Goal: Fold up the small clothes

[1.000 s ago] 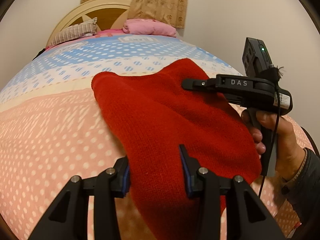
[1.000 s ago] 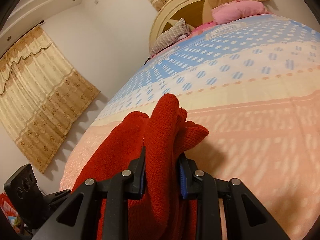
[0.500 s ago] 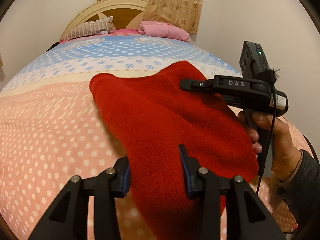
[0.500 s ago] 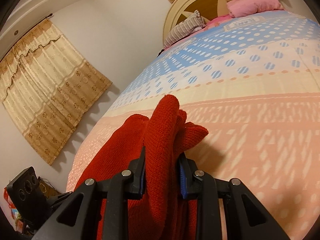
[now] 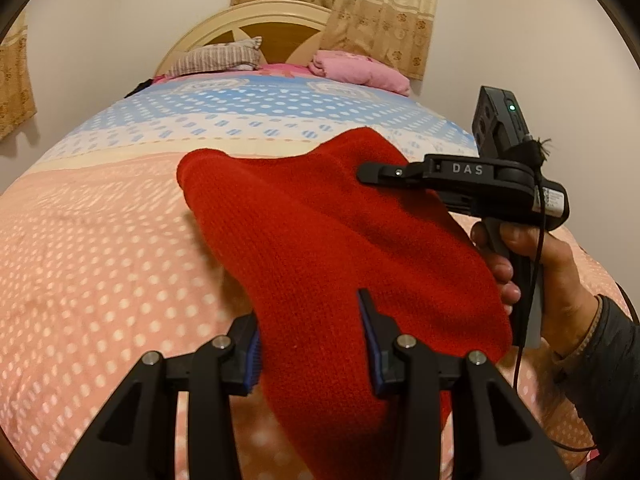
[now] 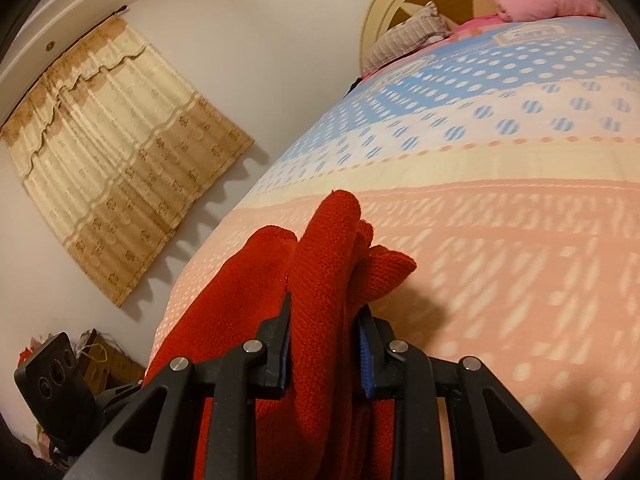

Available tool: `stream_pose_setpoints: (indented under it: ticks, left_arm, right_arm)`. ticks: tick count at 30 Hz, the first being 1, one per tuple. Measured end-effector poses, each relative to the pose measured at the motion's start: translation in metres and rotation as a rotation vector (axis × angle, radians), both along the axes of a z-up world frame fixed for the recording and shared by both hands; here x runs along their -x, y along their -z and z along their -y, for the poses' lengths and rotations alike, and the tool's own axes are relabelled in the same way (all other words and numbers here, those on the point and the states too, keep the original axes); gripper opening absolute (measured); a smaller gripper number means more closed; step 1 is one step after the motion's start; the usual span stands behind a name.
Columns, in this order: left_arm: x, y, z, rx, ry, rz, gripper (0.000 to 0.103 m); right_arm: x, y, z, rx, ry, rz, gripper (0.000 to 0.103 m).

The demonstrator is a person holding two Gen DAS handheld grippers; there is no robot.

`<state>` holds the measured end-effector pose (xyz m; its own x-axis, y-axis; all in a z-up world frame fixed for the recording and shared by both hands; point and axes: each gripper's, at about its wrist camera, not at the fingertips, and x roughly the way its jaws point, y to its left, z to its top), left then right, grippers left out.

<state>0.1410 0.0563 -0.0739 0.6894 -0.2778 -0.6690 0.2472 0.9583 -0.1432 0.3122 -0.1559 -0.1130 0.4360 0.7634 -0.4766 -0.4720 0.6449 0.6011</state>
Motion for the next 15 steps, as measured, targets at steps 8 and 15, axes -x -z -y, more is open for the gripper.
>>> stream_pose_setpoints:
  ticks: [8,15]
  left_arm:
    - [0.008,0.001,-0.024,-0.025,-0.051,0.002,0.042]
    - [0.015,0.011,-0.040,-0.044,-0.080,-0.014,0.042]
  right_arm:
    - [-0.001,0.004,-0.043,0.002,-0.071,-0.018,0.027]
    - [-0.003,0.009,-0.072,0.017,-0.111,-0.041,0.027]
